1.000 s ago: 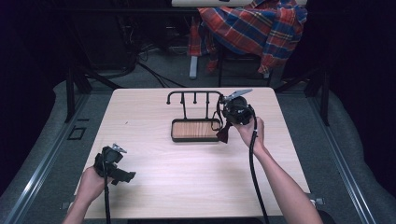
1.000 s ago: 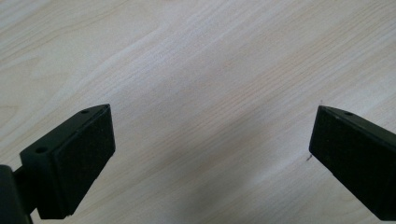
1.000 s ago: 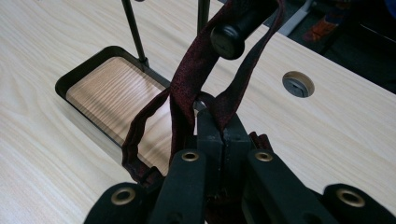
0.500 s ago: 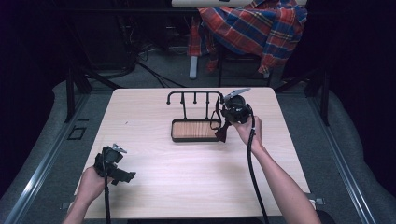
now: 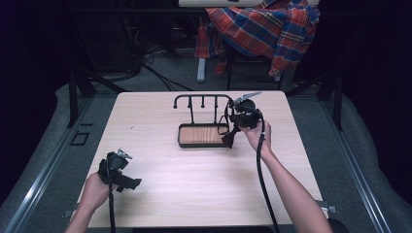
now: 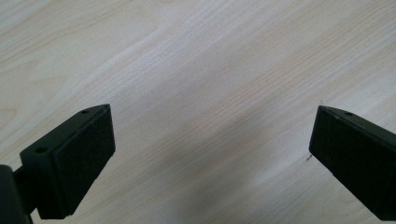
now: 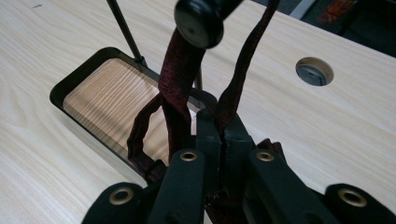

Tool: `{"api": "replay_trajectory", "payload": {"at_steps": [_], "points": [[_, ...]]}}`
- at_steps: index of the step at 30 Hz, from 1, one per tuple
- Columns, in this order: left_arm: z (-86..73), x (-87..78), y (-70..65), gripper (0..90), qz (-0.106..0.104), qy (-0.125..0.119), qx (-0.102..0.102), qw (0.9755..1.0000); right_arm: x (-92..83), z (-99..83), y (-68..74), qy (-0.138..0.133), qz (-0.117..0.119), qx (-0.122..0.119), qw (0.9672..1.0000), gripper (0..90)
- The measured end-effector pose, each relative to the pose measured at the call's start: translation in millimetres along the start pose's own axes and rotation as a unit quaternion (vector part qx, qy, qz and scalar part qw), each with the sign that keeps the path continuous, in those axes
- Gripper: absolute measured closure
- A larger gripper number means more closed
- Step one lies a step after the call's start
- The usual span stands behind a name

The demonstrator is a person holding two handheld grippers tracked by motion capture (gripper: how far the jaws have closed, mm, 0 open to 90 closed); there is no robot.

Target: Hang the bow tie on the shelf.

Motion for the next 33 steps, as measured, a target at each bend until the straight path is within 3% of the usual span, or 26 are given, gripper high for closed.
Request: {"api": "replay_trajectory", "payload": {"at_steps": [17, 33], "points": [[5.6, 2.8, -1.7, 0.4, -0.003, 0.001, 0.008, 1.0000, 9.4, -8.8, -1.1, 0.014, 0.024, 0.025, 0.9993, 82.9], [22.4, 11.8, -7.8, 0.3, -0.010, 0.003, 0.023, 0.9997, 4.7, -16.3, -0.6, 0.025, 0.040, 0.018, 0.9987, 73.1]]}}
Point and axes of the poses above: each handheld gripper's, and its own axes: x roughly forward along the jaws, z roughly out of its top, y roughly to its left, the point moved 8 cm from there along x, roughly forward along the jaws, and after that the axes turned 2 degrees about -z, right-handed, at the moved point
